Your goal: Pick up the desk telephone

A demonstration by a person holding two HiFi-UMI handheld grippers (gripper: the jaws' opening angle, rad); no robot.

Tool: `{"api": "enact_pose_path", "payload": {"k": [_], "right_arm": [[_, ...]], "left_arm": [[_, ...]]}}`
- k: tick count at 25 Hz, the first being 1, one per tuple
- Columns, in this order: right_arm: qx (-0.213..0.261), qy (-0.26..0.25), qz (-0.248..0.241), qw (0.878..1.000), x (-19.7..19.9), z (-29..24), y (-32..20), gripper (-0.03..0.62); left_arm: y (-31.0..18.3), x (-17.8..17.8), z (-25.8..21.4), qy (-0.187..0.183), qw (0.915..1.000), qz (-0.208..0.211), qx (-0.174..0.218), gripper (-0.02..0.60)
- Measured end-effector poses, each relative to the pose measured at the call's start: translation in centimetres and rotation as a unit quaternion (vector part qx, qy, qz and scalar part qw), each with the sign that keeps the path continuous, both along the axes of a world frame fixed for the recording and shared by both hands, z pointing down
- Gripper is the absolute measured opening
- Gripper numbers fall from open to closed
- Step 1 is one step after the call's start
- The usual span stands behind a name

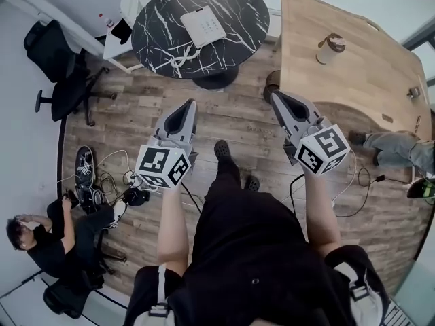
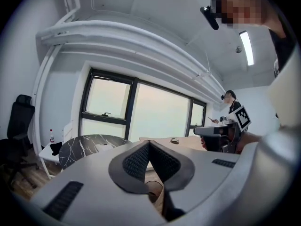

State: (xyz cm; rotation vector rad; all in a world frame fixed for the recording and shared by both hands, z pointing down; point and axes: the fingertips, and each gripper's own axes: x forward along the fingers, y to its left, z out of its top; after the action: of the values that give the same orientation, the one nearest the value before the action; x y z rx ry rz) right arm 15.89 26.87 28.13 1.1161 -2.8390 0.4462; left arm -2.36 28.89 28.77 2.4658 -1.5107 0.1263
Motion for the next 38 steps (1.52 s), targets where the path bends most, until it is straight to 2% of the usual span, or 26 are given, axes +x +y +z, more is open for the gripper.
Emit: {"api": "enact_pose_path", "payload": {"k": [7, 16, 28, 38], "right_arm": [[-0.001, 0.008, 0.002, 1.0, -4.3, -0.5, -7.2, 0.029], [0.001, 0.004, 0.006, 1.0, -8.9, -0.3, -12.7, 0.029], [-0.022, 0.017, 0.028, 0.999, -9.5, 1.2, -15.8, 0.029], [-0.035, 0.012, 0.012, 0.999, -11.1, 2.5, -21.2, 0.029]], "left_arm": [[-6.9, -4.4, 0.4, -0.007, 1.0, 0.0, -0.006, 0.014], [-13.0, -8.7, 1.0, -0.012, 0.9999, 0.009, -0.007, 0.014], [-16.6, -9.3, 2.9, -0.005, 0.9992, 0.029, -0.027, 0.014], [-21.0, -11.1, 4.1, -0.009, 0.999, 0.005, -0.043, 0.014]]}}
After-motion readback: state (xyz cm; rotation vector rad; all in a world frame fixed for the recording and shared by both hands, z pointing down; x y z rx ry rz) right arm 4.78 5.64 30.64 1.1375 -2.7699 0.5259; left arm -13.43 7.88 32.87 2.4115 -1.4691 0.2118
